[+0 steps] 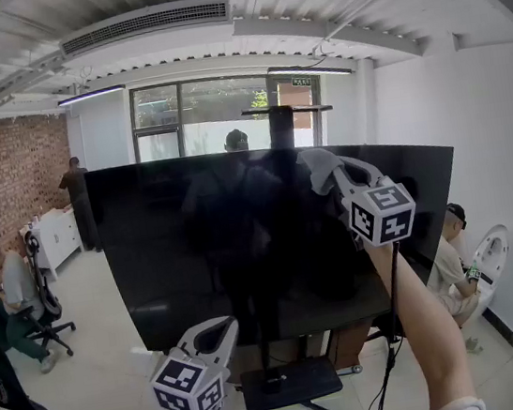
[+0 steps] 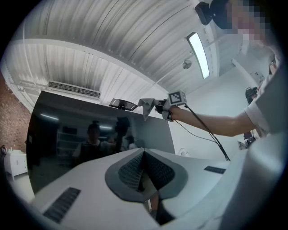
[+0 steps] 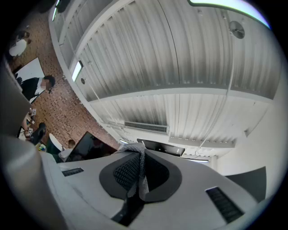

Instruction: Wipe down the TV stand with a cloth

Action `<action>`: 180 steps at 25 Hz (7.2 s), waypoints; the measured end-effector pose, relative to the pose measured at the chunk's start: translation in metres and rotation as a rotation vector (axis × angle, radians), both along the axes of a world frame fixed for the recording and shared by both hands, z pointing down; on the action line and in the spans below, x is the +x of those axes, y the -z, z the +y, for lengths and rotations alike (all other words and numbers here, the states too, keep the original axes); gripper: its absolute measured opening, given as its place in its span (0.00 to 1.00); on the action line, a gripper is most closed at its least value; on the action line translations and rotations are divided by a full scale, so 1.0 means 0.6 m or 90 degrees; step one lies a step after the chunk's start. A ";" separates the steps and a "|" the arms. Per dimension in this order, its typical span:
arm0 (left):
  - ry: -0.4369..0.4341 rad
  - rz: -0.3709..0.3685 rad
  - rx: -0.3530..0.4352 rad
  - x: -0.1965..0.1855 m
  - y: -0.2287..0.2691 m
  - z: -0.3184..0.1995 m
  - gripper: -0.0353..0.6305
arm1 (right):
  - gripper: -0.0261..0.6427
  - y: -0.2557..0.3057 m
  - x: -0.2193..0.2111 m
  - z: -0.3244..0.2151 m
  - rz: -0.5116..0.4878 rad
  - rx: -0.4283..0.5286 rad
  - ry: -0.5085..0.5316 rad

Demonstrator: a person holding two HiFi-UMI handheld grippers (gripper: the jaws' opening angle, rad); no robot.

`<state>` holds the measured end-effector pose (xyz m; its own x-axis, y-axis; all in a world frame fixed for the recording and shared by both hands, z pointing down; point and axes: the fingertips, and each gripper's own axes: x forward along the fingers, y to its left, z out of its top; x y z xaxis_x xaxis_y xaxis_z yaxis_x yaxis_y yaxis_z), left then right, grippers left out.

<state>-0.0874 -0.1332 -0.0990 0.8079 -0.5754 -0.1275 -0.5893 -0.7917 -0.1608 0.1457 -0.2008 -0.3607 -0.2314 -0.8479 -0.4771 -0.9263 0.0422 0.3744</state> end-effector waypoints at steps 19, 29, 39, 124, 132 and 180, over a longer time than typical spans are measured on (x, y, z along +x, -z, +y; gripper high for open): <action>0.088 0.004 0.061 0.143 0.157 -0.188 0.09 | 0.05 0.144 0.063 -0.405 0.231 -0.091 -0.146; 0.070 0.010 0.069 0.233 0.197 -0.262 0.09 | 0.05 0.164 0.297 -0.338 0.183 -0.055 -0.245; 0.122 0.007 -0.069 0.155 -0.179 -0.303 0.09 | 0.05 -0.553 0.128 -0.105 0.074 -0.073 0.068; 0.107 0.028 -0.092 0.115 -1.401 -0.228 0.09 | 0.05 -1.996 -0.050 -0.307 -0.149 -0.495 0.101; 0.192 0.053 -0.109 0.000 -1.441 -0.216 0.09 | 0.05 -2.002 -0.301 -0.334 -0.122 -0.471 0.234; 0.251 -0.033 -0.289 -0.125 -2.096 -0.363 0.09 | 0.05 -2.851 -0.261 -0.546 -0.061 -0.720 0.128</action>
